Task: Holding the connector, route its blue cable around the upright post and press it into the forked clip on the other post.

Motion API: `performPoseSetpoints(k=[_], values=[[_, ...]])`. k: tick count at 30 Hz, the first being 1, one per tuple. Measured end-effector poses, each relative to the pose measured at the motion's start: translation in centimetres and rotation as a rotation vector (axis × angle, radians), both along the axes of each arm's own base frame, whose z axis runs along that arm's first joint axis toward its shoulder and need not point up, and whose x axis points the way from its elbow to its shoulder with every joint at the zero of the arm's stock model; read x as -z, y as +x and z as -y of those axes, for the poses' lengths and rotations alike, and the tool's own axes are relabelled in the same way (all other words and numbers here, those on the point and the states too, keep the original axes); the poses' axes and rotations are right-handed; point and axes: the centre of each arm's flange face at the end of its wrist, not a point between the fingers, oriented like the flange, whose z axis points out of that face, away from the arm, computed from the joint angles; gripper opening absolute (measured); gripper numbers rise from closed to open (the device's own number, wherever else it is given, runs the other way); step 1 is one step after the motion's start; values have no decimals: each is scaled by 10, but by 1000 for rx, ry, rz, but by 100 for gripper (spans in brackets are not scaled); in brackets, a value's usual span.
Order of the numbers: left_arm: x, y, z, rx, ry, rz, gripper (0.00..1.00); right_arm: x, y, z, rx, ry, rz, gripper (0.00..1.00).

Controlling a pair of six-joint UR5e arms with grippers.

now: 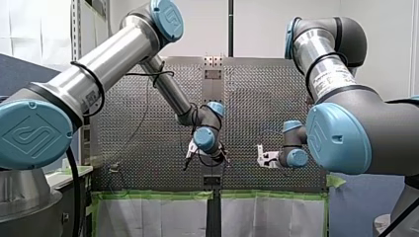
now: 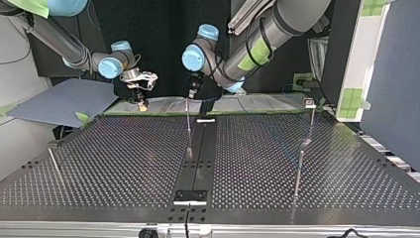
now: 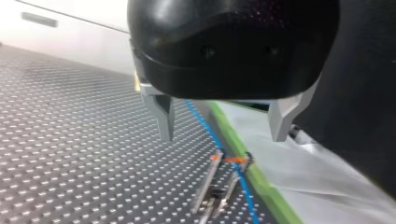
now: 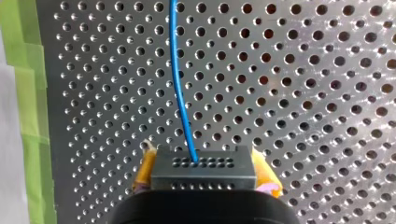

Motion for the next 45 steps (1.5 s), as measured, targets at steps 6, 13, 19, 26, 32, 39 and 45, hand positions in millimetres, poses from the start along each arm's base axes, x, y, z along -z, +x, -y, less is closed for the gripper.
performPoseSetpoints(k=[6, 13, 19, 26, 32, 39, 45], values=[[-15, -5, -6, -18, -67, 22, 100, 0, 0, 0, 1, 3, -1, 0], [-35, -11, -18, -51, -157, 52, 100, 0, -2, 0, 5, 8, 2, 0], [-51, -19, -25, -68, -233, 75, 100, 1, -5, 1, 10, 11, 4, 0], [-68, -29, -36, -97, -318, 105, 100, 1, -7, 3, 18, 15, 9, 0], [-84, -39, -45, -109, -374, 140, 100, 1, -13, 6, 32, 15, 12, 0], [-100, -52, -55, -104, -415, 185, 100, 1, -26, 13, 61, 21, 20, 0], [-113, -63, -63, -100, -443, 223, 100, 0, -36, 17, 83, 18, 20, 0]])
